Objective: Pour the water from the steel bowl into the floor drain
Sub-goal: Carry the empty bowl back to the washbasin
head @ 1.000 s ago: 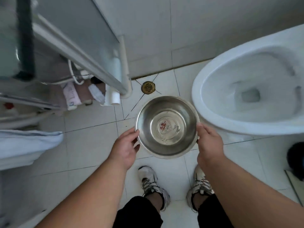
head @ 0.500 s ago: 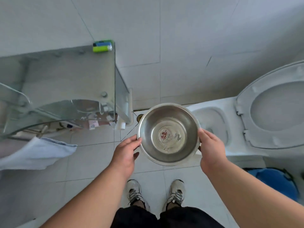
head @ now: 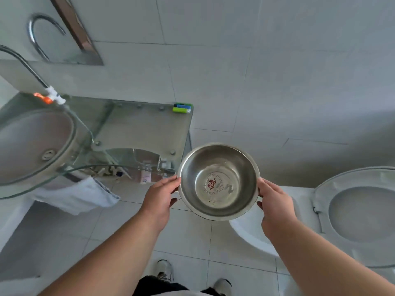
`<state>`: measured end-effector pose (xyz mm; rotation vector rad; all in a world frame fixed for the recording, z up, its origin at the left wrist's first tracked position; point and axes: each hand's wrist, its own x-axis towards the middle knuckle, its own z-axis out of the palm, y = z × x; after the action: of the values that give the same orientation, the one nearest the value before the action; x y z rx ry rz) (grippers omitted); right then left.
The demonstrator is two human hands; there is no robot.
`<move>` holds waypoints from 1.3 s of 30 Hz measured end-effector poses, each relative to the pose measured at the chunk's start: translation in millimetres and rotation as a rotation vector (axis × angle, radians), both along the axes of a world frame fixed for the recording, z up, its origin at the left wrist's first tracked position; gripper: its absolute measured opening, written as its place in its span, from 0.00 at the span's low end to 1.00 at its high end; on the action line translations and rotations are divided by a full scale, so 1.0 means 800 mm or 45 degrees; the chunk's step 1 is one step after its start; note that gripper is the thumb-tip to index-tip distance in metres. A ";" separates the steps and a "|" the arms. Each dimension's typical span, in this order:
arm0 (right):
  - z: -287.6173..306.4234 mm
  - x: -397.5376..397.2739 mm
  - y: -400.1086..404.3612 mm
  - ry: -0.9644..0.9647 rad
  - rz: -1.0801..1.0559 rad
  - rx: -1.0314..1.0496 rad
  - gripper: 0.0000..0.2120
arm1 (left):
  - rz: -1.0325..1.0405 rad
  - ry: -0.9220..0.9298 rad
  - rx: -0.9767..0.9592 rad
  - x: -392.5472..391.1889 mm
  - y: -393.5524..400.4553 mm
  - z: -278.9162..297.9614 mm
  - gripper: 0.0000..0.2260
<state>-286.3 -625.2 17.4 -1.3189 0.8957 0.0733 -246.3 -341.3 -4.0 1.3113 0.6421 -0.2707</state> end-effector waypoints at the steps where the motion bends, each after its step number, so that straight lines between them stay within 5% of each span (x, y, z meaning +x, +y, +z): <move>1: 0.005 0.008 0.007 -0.016 0.028 0.000 0.09 | 0.016 -0.012 0.000 0.002 0.009 0.004 0.10; 19: 0.043 0.182 0.230 -0.130 0.166 -0.029 0.05 | 0.197 -0.110 -0.123 0.116 0.228 0.005 0.09; 30: 0.027 0.305 0.477 -0.088 0.049 0.030 0.06 | 0.151 -0.049 -0.024 0.244 0.472 0.014 0.16; 33: 0.022 0.327 0.526 -0.063 0.097 0.018 0.06 | 0.204 -0.063 -0.076 0.259 0.518 0.009 0.06; 39: 0.012 0.374 0.616 -0.060 0.269 -0.034 0.07 | 0.301 -0.051 -0.090 0.254 0.605 0.003 0.07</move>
<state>12.9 -132.1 26.8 -1.4315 0.7169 0.1945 -42.8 142.4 -1.8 1.1578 0.7399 -0.0731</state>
